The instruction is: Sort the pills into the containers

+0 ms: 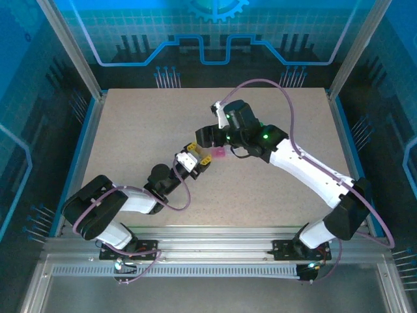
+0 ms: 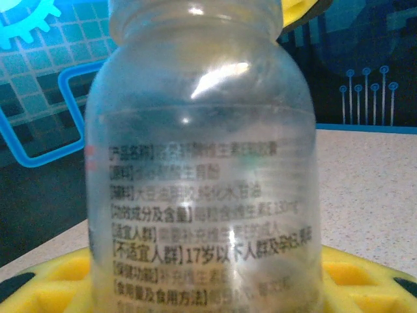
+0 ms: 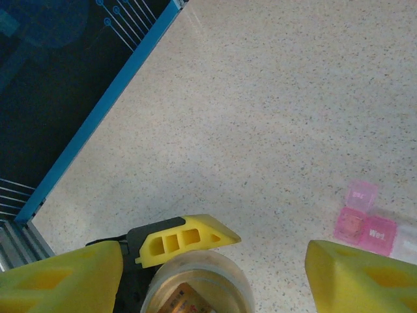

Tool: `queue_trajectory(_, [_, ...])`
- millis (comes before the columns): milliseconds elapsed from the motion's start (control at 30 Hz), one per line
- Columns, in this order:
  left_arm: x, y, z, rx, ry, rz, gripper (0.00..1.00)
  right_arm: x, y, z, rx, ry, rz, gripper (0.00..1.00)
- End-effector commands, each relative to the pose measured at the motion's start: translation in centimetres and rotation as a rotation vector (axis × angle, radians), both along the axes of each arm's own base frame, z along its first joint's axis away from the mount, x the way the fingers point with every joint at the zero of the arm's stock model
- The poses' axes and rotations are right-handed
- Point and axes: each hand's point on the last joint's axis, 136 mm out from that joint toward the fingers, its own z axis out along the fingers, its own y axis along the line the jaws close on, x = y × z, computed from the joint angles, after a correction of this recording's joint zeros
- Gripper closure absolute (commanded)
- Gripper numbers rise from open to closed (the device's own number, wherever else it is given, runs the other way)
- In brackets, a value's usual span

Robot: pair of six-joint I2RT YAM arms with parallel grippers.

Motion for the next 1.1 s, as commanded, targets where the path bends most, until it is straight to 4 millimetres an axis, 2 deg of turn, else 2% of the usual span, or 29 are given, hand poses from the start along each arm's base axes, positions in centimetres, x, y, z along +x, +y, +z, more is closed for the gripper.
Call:
queue_trajectory(0, [0.5, 0.2, 1.8, -0.021, -0.064, 0.038, 1.00, 0.3, 0.7, 0.2, 0.036, 0.008, -0.034, 0.26])
queue_trajectory(333, [0.6, 0.4, 1.9, -0.023, -0.068, 0.062, 1.00, -0.2, 1.9, -1.5, 0.016, 0.039, -0.011, 0.30])
queue_trajectory(467, [0.6, 0.3, 2.0, -0.024, -0.069, 0.061, 1.00, -0.4, 2.1, -1.5, 0.027, 0.034, -0.005, 0.43])
queue_trajectory(600, [0.6, 0.5, 2.1, -0.026, -0.071, 0.067, 1.00, -0.7, 2.0, -1.6, 0.014, 0.029, 0.011, 0.62])
queue_trajectory(700, [0.5, 0.4, 2.3, -0.026, -0.076, 0.059, 1.00, -1.1, 2.0, -1.6, 0.004, 0.004, 0.053, 0.67])
queue_trajectory(767, [0.1, 0.1, 2.2, -0.024, -0.077, 0.033, 1.00, -1.7, 2.3, -1.0, 0.004, -0.047, 0.125, 0.70])
queue_trajectory(867, [-0.7, -0.5, 2.2, -0.020, -0.081, -0.022, 1.00, -3.4, 2.8, 0.2, 0.009, -0.140, 0.329, 0.79])
queue_trajectory(933, [-1.4, -0.9, 2.1, -0.016, -0.084, -0.066, 1.00, -5.4, 3.0, 0.7, -0.006, -0.215, 0.492, 0.82])
queue_trajectory(1067, [-3.8, -2.3, 2.3, -0.011, -0.099, -0.220, 1.00, -9.3, 2.2, 1.0, -0.056, -0.380, 0.780, 0.81])
